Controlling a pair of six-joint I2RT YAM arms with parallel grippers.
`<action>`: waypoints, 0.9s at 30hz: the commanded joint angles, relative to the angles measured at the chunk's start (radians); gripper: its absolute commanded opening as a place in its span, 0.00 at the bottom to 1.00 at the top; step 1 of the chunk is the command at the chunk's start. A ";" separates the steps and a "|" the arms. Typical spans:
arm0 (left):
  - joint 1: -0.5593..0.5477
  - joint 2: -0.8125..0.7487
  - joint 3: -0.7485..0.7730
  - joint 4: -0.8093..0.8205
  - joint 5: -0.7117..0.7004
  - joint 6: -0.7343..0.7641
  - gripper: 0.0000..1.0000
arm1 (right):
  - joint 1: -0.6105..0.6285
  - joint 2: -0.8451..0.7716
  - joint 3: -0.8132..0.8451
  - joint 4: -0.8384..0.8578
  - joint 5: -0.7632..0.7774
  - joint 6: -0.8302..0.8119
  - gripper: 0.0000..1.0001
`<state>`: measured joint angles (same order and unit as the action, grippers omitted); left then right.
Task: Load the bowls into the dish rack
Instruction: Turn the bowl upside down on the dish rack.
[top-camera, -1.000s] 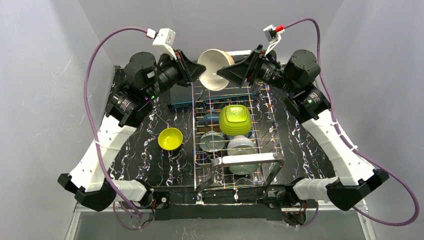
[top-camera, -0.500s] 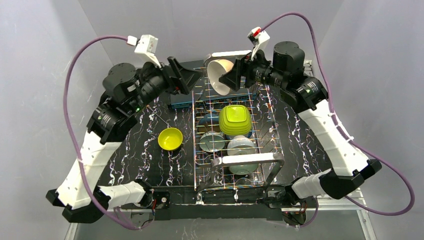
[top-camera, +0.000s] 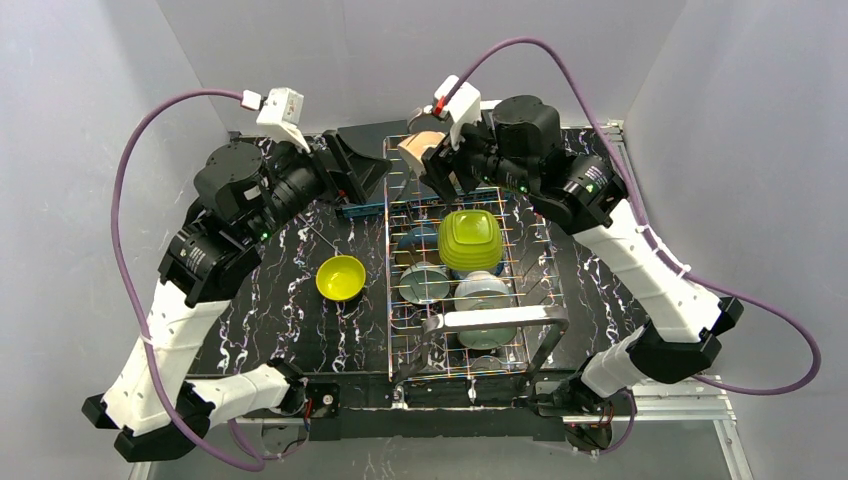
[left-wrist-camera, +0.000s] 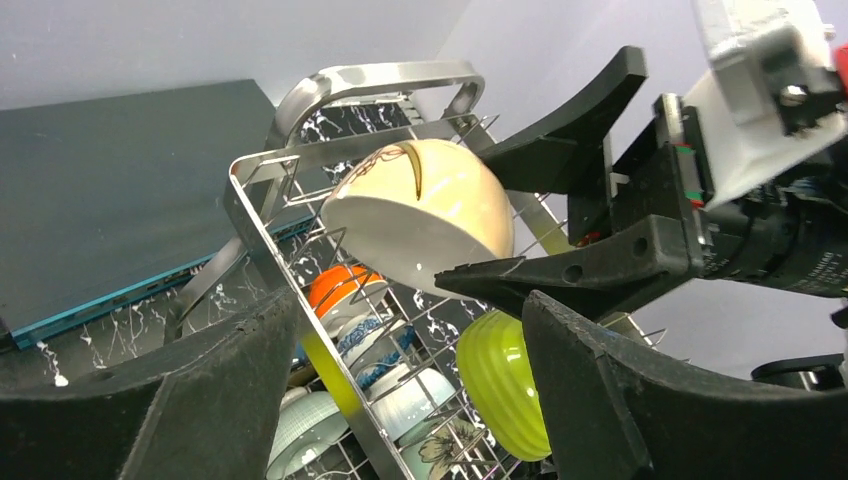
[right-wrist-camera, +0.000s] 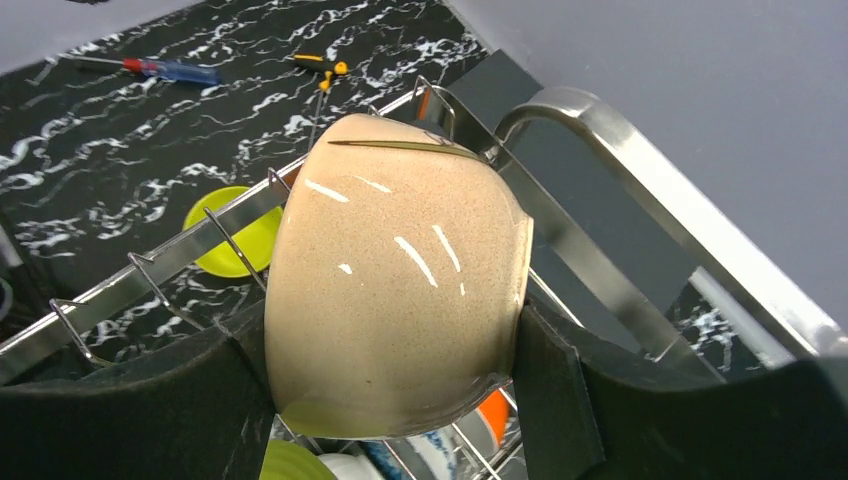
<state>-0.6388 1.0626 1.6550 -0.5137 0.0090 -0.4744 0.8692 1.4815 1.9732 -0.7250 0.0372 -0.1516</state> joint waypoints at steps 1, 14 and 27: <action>-0.004 -0.006 -0.009 -0.033 -0.009 -0.003 0.80 | 0.020 -0.021 0.045 0.084 0.158 -0.168 0.01; -0.004 -0.004 -0.046 -0.042 -0.009 -0.011 0.80 | 0.050 -0.047 -0.030 0.100 0.240 -0.404 0.01; -0.004 -0.044 -0.095 -0.036 -0.046 0.001 0.79 | 0.097 -0.123 -0.188 0.136 0.206 -0.487 0.76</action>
<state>-0.6388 1.0477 1.5616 -0.5549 -0.0120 -0.4873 0.9627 1.4178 1.8229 -0.6468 0.2581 -0.6144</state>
